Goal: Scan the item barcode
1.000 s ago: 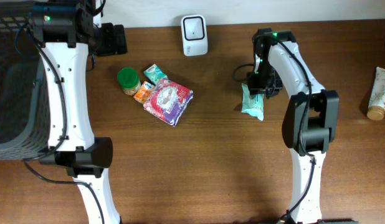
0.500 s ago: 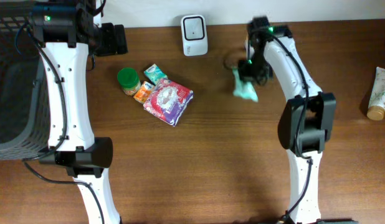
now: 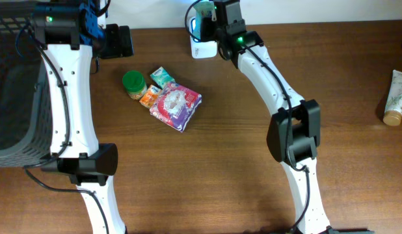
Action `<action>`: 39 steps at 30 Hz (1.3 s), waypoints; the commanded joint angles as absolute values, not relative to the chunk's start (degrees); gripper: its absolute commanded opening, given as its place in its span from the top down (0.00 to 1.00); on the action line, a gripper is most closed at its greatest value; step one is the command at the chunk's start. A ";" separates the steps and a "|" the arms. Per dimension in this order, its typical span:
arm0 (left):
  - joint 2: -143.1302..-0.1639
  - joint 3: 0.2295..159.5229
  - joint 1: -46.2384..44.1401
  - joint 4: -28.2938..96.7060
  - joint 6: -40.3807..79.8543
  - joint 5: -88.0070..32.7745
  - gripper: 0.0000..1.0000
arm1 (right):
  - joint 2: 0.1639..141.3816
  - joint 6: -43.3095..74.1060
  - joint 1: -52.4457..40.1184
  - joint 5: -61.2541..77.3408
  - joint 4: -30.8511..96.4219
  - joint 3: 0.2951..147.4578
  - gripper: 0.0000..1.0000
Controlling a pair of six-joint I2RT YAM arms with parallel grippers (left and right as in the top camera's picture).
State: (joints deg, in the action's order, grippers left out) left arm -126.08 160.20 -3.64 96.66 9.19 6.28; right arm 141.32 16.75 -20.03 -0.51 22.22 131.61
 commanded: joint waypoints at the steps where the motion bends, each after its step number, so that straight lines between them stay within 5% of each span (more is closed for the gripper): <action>1: -125.45 160.86 -3.68 96.71 8.88 6.74 0.01 | 142.41 17.19 -20.03 -3.77 21.78 132.29 0.96; 6: -125.45 160.86 -3.68 96.71 8.88 6.74 0.01 | 136.99 17.23 -14.39 -6.81 26.09 132.35 0.96; 16: -125.45 160.86 -3.57 96.71 8.88 6.74 0.01 | 132.20 17.21 12.78 -21.85 62.89 131.09 0.96; 22: -125.45 160.86 -3.70 96.71 8.88 6.74 0.01 | 132.92 14.52 25.23 -21.61 57.82 121.71 0.96; 28: -125.45 160.86 -3.22 96.71 8.88 6.74 0.01 | 132.92 13.76 29.04 -21.30 51.18 114.96 0.68; 31: -125.45 160.86 -3.73 96.71 8.88 6.74 0.01 | 131.37 13.78 28.58 -21.04 53.19 115.94 0.39; 39: -125.43 160.86 -3.60 96.71 8.88 6.74 0.01 | 116.57 13.96 18.72 12.47 62.98 118.08 0.30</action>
State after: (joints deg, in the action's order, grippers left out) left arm -126.08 160.20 -3.62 96.64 9.19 6.28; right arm 122.52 13.52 24.03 -3.55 59.20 116.38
